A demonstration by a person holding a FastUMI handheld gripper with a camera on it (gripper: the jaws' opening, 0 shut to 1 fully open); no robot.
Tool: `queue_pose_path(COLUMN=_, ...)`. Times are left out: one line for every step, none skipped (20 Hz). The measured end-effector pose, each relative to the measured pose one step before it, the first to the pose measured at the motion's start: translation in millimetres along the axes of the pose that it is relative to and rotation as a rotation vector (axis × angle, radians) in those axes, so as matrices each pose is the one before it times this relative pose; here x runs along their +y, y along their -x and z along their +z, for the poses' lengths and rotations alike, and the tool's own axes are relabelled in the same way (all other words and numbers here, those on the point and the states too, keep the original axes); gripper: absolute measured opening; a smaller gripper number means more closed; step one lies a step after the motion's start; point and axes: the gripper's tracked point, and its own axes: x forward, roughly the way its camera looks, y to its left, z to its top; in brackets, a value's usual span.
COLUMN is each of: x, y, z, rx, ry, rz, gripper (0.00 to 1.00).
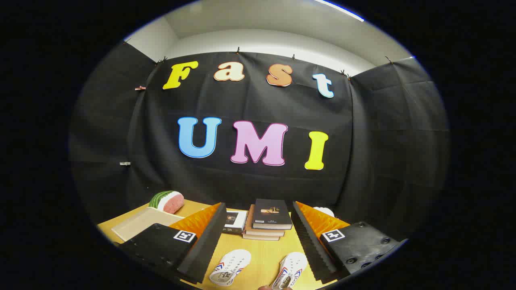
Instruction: Open the storage box then place both shoes into the box .Put the left shoe in first, then the right shoe, with the right side of both shoes facing outward in a uniform manner.
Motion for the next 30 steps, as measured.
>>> queue_pose_path(x=0.09, y=-0.84, z=-1.40, rx=0.00674, ry=-0.00206, rz=-0.00402, gripper=0.97)
queue_pose_path(x=-0.26, y=-0.65, z=-1.33, rx=0.00255, ry=-0.00043, rz=-0.00282, gripper=0.97)
queue_pose_path(x=0.00, y=-0.31, z=-0.16, rx=0.00275, ry=0.00115, rz=-0.00413, gripper=0.97)
queue_pose_path(x=0.71, y=-0.15, z=-1.68, rx=0.00404, ry=-0.00013, rz=-0.00316, gripper=0.97)
queue_pose_path(x=0.78, y=1.11, z=-0.84, rx=0.00477, ry=-0.00325, rz=-0.00027, gripper=0.97)
queue_pose_path(x=0.96, y=0.49, z=0.23, rx=0.00112, ry=-0.00615, rz=-0.00126, gripper=0.97)
queue_pose_path(x=0.28, y=0.99, z=0.73, rx=-0.00047, ry=-0.00374, rz=-0.00216, gripper=0.97)
queue_pose_path(x=-0.29, y=0.75, z=0.03, rx=-0.00329, ry=0.00153, rz=-0.00158, gripper=0.97)
queue_pose_path(x=-0.33, y=1.13, z=0.06, rx=-0.00356, ry=0.00532, rz=-0.00139, gripper=0.97)
queue_pose_path(x=0.60, y=1.16, z=-1.00, rx=-0.00150, ry=0.00258, rz=0.00317, gripper=0.97)
queue_pose_path(x=0.60, y=1.35, z=-1.55, rx=0.00307, ry=0.00292, rz=0.00255, gripper=0.97)
queue_pose_path(x=-0.38, y=-0.26, z=-3.22, rx=0.00739, ry=0.00161, rz=-0.00020, gripper=0.97)
queue_pose_path(x=-0.45, y=0.83, z=-2.15, rx=0.00836, ry=-0.00286, rz=-0.00089, gripper=0.97)
queue_pose_path(x=-0.85, y=-0.56, z=-1.23, rx=0.00703, ry=-0.00412, rz=-0.00472, gripper=0.97)
queue_pose_path(x=-1.03, y=-0.24, z=-1.71, rx=0.00795, ry=-0.00539, rz=-0.00426, gripper=0.97)
queue_pose_path(x=0.31, y=-0.98, z=-2.29, rx=0.01088, ry=-0.00393, rz=-0.00063, gripper=0.97)
queue_pose_path(x=1.16, y=-0.28, z=-1.61, rx=0.01162, ry=-0.00143, rz=0.00223, gripper=0.97)
queue_pose_path(x=0.80, y=-1.27, z=-0.92, rx=0.01081, ry=0.00084, rz=0.00400, gripper=0.97)
queue_pose_path(x=1.61, y=-1.47, z=0.71, rx=0.00535, ry=0.00189, rz=0.00714, gripper=0.97)
queue_pose_path(x=1.49, y=-2.09, z=0.20, rx=0.00638, ry=0.00285, rz=0.00730, gripper=0.97)
queue_pose_path(x=2.13, y=-2.19, z=-0.65, rx=0.00671, ry=-0.00042, rz=0.01130, gripper=0.97)
queue_pose_path(x=3.13, y=-3.47, z=-2.79, rx=0.01279, ry=-0.00257, rz=0.01418, gripper=0.97)
queue_pose_path(x=2.45, y=-4.29, z=-3.26, rx=0.01577, ry=-0.00606, rz=0.01377, gripper=0.97)
queue_pose_path(x=0.77, y=-3.57, z=-3.53, rx=0.01864, ry=-0.01237, rz=0.01275, gripper=0.97)
queue_pose_path(x=1.16, y=-3.80, z=-4.69, rx=0.02751, ry=-0.01845, rz=0.00930, gripper=0.97)
queue_pose_path(x=2.26, y=-4.57, z=-6.28, rx=0.03085, ry=-0.02106, rz=0.01822, gripper=0.97)
queue_pose_path(x=3.26, y=-3.89, z=-6.09, rx=0.03049, ry=-0.02077, rz=0.02138, gripper=0.97)
queue_pose_path(x=2.21, y=-5.11, z=-4.67, rx=0.02688, ry=-0.01832, rz=0.01780, gripper=0.97)
queue_pose_path(x=1.37, y=-5.00, z=-5.16, rx=0.02973, ry=-0.02014, rz=0.01714, gripper=0.98)
queue_pose_path(x=2.27, y=-5.18, z=-5.17, rx=0.02634, ry=-0.02487, rz=0.01967, gripper=0.98)
